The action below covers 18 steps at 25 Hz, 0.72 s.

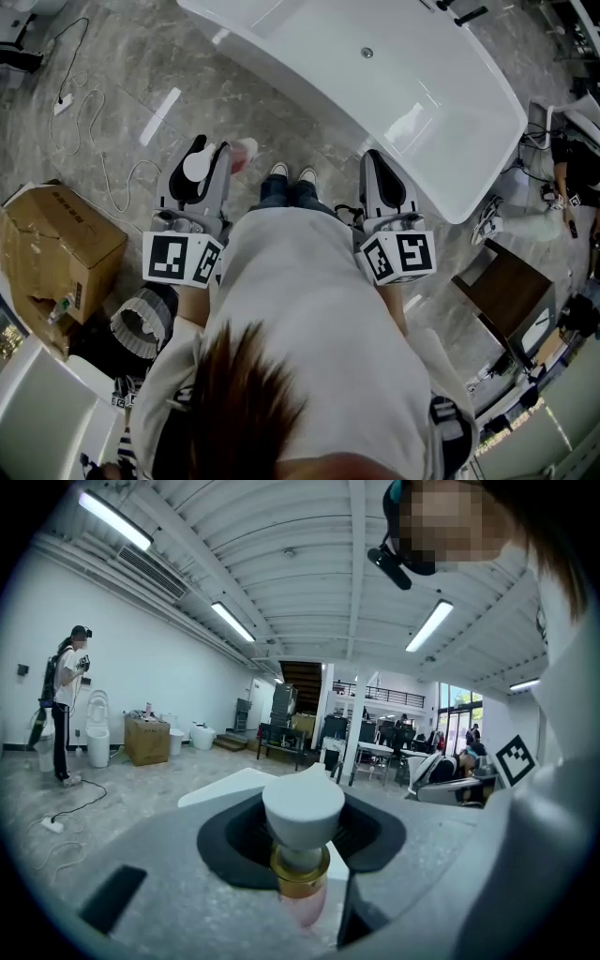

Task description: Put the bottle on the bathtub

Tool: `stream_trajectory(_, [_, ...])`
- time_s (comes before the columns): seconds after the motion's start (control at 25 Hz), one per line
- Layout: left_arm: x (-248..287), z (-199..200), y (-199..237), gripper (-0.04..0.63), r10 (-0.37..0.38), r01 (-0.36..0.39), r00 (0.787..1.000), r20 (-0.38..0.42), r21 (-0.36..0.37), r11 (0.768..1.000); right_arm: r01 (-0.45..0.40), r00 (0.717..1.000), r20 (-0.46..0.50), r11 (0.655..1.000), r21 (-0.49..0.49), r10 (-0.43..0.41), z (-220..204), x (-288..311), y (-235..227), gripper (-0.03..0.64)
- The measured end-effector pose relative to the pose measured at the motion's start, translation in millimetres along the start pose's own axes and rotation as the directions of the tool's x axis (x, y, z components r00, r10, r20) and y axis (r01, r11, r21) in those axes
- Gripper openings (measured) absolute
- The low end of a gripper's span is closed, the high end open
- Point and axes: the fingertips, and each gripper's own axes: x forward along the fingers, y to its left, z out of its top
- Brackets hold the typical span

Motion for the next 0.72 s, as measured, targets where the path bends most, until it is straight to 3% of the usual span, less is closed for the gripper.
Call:
stream_trajectory(0.36, [8,-19,21,0.149,0.047,-0.047,0.997,-0.059,0.005,0.999,0.004,0.998,-0.063,1.0,0.015,-0.004,-23,7,-11,0.015])
stream_trajectory(0.72, [58,-57,17,0.15,-0.043,0.048,0.992,-0.119,0.041,0.998,0.047,0.995,-0.092,0.999,0.014,-0.046,-47,14,-35,0.015])
